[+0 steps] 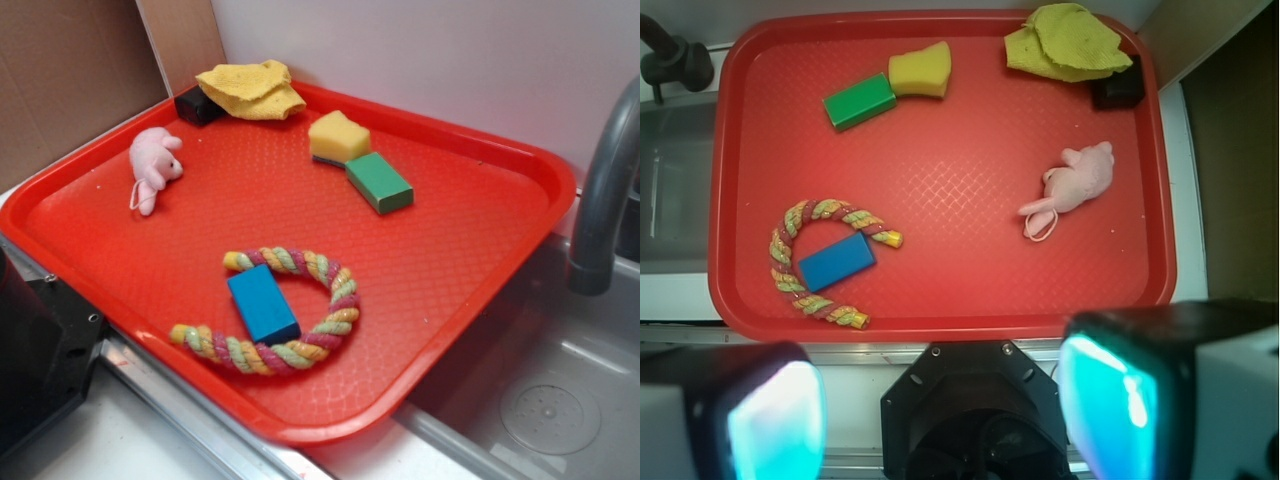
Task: Grab the green block.
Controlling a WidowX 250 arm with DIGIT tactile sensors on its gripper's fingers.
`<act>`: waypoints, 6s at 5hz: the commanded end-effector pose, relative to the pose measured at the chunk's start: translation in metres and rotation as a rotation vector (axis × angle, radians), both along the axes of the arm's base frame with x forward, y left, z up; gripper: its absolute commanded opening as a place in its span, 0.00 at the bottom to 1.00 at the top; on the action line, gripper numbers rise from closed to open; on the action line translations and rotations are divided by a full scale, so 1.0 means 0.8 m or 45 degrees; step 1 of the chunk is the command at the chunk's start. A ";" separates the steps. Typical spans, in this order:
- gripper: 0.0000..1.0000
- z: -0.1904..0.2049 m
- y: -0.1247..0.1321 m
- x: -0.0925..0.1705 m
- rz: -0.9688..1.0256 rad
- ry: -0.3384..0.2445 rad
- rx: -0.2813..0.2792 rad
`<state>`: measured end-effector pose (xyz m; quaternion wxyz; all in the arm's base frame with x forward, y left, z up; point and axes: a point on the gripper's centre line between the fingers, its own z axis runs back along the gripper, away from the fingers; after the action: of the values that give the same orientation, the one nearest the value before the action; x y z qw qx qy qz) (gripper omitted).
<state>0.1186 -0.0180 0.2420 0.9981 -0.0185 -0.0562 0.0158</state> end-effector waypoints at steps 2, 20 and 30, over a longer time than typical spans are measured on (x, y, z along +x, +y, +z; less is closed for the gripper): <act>1.00 -0.054 0.006 0.062 0.316 0.069 0.084; 1.00 -0.205 -0.046 0.195 1.024 0.081 -0.139; 0.00 -0.092 -0.043 0.223 -0.197 -0.081 0.023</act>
<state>0.2863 -0.0595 0.1435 0.9968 -0.0108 -0.0427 -0.0674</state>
